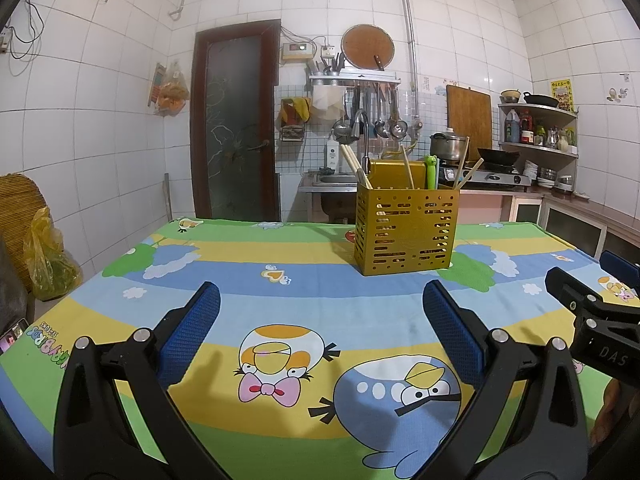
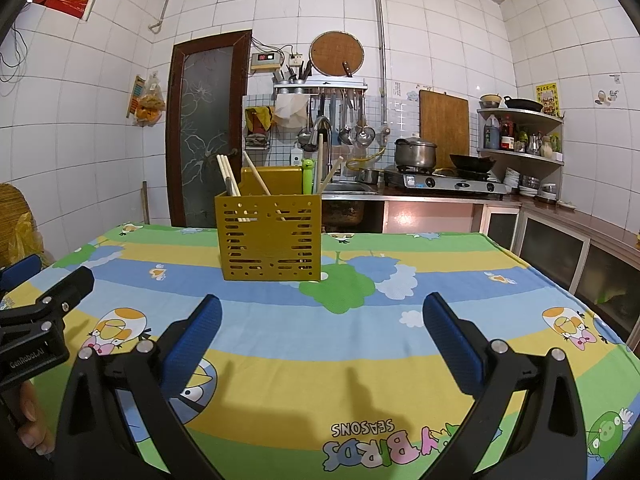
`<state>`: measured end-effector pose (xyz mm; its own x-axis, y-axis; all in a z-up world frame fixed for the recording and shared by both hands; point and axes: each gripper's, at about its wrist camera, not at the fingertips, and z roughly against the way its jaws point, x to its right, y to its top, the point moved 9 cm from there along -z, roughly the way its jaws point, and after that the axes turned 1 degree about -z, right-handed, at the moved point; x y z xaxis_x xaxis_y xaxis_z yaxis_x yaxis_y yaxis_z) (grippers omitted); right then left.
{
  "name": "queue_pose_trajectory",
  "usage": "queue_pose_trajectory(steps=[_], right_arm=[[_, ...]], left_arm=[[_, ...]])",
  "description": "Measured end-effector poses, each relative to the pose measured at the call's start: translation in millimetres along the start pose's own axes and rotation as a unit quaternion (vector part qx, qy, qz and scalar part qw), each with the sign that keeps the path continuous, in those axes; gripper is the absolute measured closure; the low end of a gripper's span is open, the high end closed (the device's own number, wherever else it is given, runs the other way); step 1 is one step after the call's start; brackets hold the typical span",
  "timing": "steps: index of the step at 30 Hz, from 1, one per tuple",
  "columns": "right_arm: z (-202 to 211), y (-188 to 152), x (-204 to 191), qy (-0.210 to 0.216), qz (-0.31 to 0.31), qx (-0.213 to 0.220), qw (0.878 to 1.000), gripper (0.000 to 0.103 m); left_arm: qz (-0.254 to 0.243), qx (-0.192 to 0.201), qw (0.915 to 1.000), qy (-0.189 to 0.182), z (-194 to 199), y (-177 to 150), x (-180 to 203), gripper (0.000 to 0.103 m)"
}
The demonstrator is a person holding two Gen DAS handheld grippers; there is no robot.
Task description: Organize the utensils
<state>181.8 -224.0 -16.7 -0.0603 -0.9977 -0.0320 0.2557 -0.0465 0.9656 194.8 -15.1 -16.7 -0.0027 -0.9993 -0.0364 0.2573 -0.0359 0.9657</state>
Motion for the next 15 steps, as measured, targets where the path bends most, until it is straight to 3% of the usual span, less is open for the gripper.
queue_pose_trajectory(steps=[15], right_arm=[[0.7, -0.1, 1.8, 0.0, 0.001, 0.0, 1.0, 0.005]], left_arm=[[0.0, -0.001, 1.0, 0.0, 0.3, -0.2, 0.0, 0.005]])
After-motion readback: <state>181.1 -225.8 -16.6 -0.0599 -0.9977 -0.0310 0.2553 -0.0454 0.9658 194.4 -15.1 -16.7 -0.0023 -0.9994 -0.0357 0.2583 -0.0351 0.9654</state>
